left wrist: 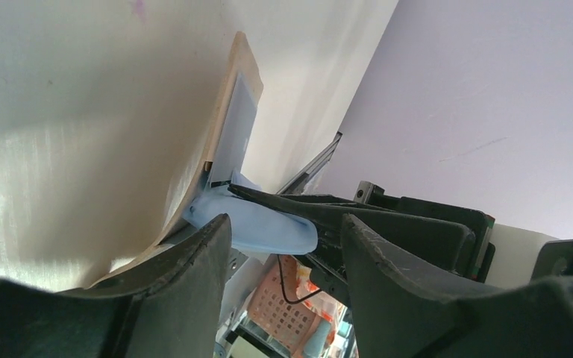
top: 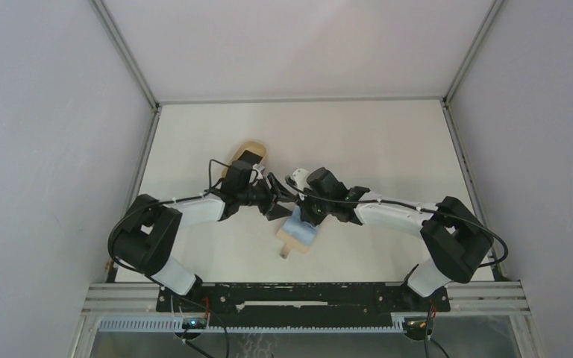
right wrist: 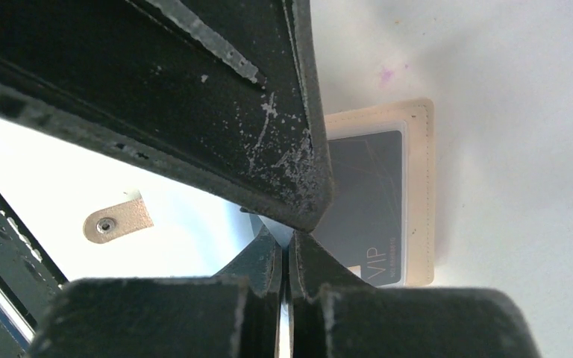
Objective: Take the credit cards out of the card holder
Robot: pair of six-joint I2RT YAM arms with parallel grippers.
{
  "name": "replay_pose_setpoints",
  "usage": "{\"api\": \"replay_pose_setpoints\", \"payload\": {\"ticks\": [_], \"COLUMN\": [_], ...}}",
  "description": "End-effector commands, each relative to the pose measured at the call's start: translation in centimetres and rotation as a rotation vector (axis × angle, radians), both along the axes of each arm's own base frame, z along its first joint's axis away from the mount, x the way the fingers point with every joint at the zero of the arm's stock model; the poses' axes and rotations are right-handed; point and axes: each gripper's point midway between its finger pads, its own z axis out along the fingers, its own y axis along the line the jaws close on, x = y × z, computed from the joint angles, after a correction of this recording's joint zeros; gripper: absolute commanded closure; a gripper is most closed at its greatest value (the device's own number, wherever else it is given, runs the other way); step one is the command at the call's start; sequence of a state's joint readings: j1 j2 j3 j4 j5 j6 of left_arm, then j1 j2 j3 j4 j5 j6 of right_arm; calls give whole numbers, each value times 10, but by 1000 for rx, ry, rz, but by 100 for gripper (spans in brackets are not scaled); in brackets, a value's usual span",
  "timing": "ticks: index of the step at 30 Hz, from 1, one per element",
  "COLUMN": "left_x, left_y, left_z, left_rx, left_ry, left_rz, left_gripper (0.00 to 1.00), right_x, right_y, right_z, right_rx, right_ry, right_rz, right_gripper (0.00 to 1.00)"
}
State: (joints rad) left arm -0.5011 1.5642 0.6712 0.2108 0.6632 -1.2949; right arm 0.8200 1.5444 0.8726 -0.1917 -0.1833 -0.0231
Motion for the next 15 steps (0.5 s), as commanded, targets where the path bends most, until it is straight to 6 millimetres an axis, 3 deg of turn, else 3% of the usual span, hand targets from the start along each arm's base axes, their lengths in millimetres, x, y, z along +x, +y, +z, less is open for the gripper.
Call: {"api": "replay_pose_setpoints", "payload": {"ticks": [1, 8, 15], "left_x": [-6, 1, -3], "left_y": [-1, 4, 7], "left_z": [4, 4, -40], "left_rx": [19, 104, 203], "left_ry": [-55, -238, -198], "left_rz": [-50, -80, -103], "left_gripper": [39, 40, 42], "right_x": [16, 13, -3], "right_y": [14, 15, 23], "right_z": [36, 43, 58], "right_rx": [84, 105, 163], "right_ry": [-110, -113, -88], "right_rz": [2, 14, 92], "right_gripper": [100, 100, 100]}}
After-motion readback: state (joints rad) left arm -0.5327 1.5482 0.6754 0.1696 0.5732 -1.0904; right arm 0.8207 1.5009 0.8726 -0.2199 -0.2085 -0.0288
